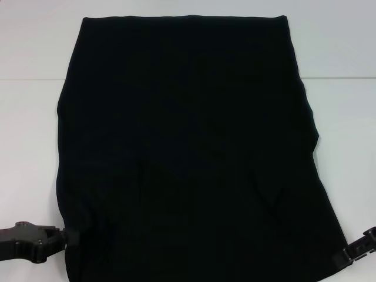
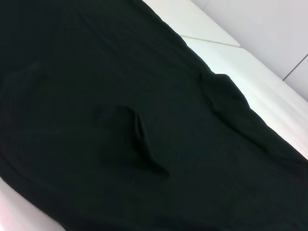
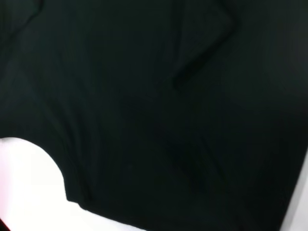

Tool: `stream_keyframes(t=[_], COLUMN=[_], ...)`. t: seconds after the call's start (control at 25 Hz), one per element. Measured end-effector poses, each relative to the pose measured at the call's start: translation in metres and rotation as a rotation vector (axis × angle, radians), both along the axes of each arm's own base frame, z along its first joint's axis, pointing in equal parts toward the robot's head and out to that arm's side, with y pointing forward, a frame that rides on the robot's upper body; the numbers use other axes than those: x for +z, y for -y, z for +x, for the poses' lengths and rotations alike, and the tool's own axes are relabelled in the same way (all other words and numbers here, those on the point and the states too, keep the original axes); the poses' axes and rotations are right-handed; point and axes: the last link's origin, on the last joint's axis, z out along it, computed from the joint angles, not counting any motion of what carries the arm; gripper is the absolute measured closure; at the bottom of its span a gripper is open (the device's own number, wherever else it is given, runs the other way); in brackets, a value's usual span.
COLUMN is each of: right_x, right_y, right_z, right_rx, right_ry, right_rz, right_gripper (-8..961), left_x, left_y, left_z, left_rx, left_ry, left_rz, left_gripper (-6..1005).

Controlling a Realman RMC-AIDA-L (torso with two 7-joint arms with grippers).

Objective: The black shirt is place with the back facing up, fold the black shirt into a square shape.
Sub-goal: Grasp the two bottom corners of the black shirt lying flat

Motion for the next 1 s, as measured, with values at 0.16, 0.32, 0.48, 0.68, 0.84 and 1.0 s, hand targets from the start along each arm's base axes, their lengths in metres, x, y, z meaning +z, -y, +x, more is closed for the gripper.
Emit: stream_keyframes(t=[0.16,0.32,0.48,0.68,0.84,1.0], right_x=[-0.0025,-0.0035,-0.002,0.0019,0.002,0.0], right_y=[-0.0017,-0.0031,-0.0052,-0.0054,-0.005,-0.0056], right_z=[-0.0033,-0.0054,-0.0053,-0.0002,0.0029,0.002], right_rx=[0.0,0.004,0.008,0.002,-0.002,0.0], right_ry=[-0.002,-0.002,0.003,0.016,0.03,0.033], right_rz=[0.001,0.0,0.012,0.028,0.031,0.029], right_gripper=[243,245,247,253,262,271], left_x=[0.0,0.0001,0.0,0.0,0.0001,-0.0002], left_y=[0.0,-0.0001,0.0003,0.0004,-0.0004,-0.0015], left_z=[-0.0003,-0.0004,-0.0007,-0.0008,-0.0003,-0.0003], left_rx=[0.0,-0.001,0.001,0.0,-0.002,-0.002], left_ry=[-0.002,-0.003,-0.003,-0.004,-0.004,-0.005], left_rz=[0.001,0.002,0.002,0.002,0.003,0.004], left_gripper=[952,952,952,952,952,952])
